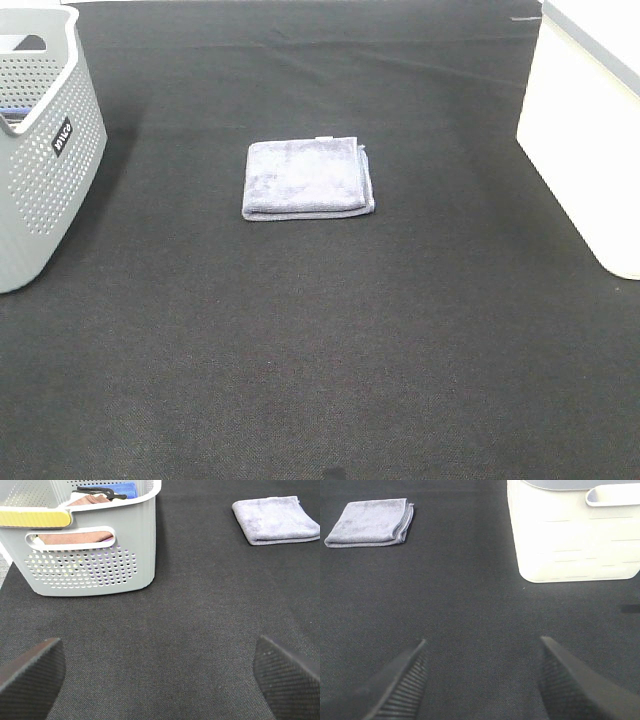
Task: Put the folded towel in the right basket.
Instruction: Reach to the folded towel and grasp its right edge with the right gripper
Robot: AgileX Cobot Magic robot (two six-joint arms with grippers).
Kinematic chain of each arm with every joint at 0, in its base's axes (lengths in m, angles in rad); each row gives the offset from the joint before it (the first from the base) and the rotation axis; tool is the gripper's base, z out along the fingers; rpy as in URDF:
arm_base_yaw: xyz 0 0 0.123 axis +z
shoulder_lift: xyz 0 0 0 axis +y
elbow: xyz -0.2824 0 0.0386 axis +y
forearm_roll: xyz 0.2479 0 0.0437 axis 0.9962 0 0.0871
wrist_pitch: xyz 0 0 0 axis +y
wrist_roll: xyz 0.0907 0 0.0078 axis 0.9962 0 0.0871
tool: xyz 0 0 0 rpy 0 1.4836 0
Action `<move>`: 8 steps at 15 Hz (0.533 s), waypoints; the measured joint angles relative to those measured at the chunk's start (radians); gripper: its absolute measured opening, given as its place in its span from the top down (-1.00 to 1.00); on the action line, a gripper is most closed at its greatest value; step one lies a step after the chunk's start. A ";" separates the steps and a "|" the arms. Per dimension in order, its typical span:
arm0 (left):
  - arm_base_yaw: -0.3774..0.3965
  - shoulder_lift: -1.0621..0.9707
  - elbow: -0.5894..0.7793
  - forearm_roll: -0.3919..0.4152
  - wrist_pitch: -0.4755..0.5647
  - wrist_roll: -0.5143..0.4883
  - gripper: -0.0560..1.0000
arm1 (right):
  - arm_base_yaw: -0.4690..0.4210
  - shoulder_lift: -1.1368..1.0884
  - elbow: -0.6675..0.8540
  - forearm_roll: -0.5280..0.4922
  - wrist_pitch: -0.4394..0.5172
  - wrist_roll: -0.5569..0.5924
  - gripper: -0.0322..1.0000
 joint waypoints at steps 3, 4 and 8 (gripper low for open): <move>0.000 0.000 0.000 0.000 0.000 0.000 -0.94 | 0.000 0.000 0.000 0.000 0.000 0.000 -0.22; 0.000 0.000 0.000 0.000 0.000 0.000 -0.94 | 0.000 0.000 0.000 0.000 0.000 0.000 -0.22; 0.000 0.000 0.000 0.000 0.000 0.000 -0.94 | 0.000 0.000 0.000 0.000 0.000 0.000 -0.22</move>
